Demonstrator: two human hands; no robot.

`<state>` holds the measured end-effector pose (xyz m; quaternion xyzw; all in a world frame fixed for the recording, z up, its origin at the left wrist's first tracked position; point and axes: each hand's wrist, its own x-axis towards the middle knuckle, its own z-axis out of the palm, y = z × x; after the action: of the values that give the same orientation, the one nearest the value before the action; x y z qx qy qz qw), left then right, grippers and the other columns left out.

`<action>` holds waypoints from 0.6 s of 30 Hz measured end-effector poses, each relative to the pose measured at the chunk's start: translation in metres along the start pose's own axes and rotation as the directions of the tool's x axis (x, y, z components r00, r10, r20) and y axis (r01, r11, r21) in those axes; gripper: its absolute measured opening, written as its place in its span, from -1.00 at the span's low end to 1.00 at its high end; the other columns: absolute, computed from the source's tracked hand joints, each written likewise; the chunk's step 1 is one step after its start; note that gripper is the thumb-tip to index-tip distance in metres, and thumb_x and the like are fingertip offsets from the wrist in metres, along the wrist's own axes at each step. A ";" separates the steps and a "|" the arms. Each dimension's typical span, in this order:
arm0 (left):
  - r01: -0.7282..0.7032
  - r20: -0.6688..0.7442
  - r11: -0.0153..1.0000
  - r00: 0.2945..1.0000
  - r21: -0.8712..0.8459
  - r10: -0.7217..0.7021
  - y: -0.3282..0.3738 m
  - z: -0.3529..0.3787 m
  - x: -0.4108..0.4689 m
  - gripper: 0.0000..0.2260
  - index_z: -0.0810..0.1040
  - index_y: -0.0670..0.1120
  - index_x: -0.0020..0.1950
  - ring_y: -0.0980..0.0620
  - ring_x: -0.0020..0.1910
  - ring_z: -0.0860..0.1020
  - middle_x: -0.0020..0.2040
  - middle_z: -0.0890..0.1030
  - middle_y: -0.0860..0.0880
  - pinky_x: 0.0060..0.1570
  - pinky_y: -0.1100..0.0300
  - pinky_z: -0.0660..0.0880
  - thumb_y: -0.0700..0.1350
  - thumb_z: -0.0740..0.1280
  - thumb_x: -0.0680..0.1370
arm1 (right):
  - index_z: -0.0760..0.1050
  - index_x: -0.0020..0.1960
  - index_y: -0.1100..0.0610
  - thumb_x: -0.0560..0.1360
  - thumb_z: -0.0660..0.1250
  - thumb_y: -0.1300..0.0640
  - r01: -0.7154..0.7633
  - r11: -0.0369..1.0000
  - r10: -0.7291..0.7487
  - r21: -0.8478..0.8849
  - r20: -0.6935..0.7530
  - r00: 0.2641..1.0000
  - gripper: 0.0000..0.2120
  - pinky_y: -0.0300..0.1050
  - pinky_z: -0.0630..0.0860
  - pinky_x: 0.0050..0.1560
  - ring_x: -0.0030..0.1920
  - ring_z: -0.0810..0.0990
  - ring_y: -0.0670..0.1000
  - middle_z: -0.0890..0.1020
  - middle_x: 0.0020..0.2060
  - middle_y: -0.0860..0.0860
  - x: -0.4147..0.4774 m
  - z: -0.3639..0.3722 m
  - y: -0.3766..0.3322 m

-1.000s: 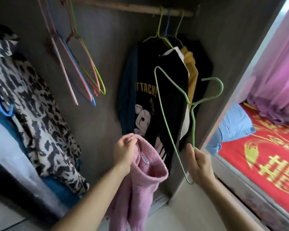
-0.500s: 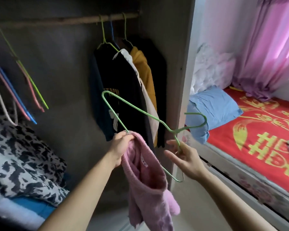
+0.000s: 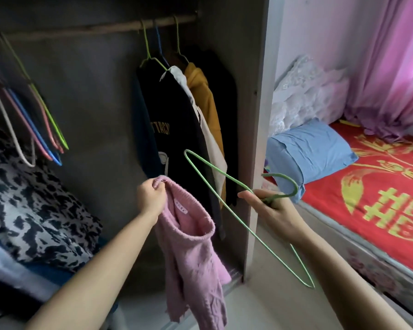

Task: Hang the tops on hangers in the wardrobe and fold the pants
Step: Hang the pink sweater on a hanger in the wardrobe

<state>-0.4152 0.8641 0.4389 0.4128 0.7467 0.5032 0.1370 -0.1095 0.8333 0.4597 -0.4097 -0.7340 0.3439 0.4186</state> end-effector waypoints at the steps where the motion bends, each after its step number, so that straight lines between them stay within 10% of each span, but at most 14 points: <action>1: -0.025 -0.016 1.000 1.000 0.016 0.026 0.002 -0.004 0.000 -0.75 0.44 -0.15 -0.37 0.00 -0.37 0.39 -0.43 0.44 -0.03 -0.37 0.14 0.33 -0.27 0.24 0.52 | 0.68 0.03 -0.13 0.59 0.21 -0.24 -0.041 0.999 0.040 0.020 0.060 0.997 -0.68 0.05 0.52 -0.19 -0.22 0.58 0.16 0.63 -0.30 0.06 -0.002 -0.007 0.000; 4: -0.109 -0.044 0.990 0.993 0.089 0.113 0.011 -0.015 0.005 -0.82 0.61 -0.22 -0.20 -0.12 -0.28 0.52 -0.29 0.61 -0.16 -0.26 0.07 0.42 -0.25 0.26 0.53 | 0.69 0.03 -0.18 0.59 0.21 -0.20 -0.099 0.995 0.089 0.025 0.269 0.959 -0.71 -0.01 0.57 -0.08 -0.14 0.61 0.16 0.70 -0.17 0.07 -0.004 -0.021 -0.004; 8: -0.221 -0.072 0.961 0.969 0.167 0.236 0.023 -0.032 0.011 -0.83 0.65 -0.15 -0.10 -0.15 -0.21 0.57 -0.24 0.64 -0.11 -0.24 0.18 0.34 -0.26 0.25 0.52 | 0.72 -0.03 -0.10 0.64 0.24 -0.07 -0.112 0.990 0.134 -0.083 0.331 0.934 -0.73 -0.33 0.36 -0.31 -0.43 0.46 -0.19 0.54 -0.47 -0.20 0.015 -0.009 -0.026; 12: -0.244 -0.159 0.947 0.947 0.206 0.279 0.028 -0.049 0.020 -0.84 0.63 -0.19 -0.10 -0.23 -0.16 0.59 -0.18 0.67 -0.19 -0.21 0.14 0.40 -0.23 0.26 0.54 | 0.72 0.02 -0.09 0.64 0.23 -0.06 -0.054 0.974 0.124 -0.218 0.321 0.939 -0.73 -0.30 0.51 -0.08 -0.17 0.61 -0.23 0.69 -0.23 -0.20 0.029 -0.003 -0.049; 18: -0.221 -0.172 0.926 0.944 0.306 0.282 0.017 -0.083 0.038 -0.84 0.62 -0.15 -0.17 -0.25 -0.19 0.58 -0.22 0.65 -0.19 -0.22 0.08 0.43 -0.16 0.30 0.55 | 0.72 -0.11 -0.12 0.63 0.25 -0.08 -0.052 0.986 0.104 -0.156 0.346 0.932 -0.71 -0.39 0.32 -0.43 -0.51 0.37 -0.16 0.40 -0.56 -0.14 0.037 -0.015 -0.074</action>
<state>-0.4817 0.8423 0.4993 0.4645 0.7617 0.4461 -0.0701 -0.1309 0.8372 0.5414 -0.3992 -0.8034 0.3740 0.2352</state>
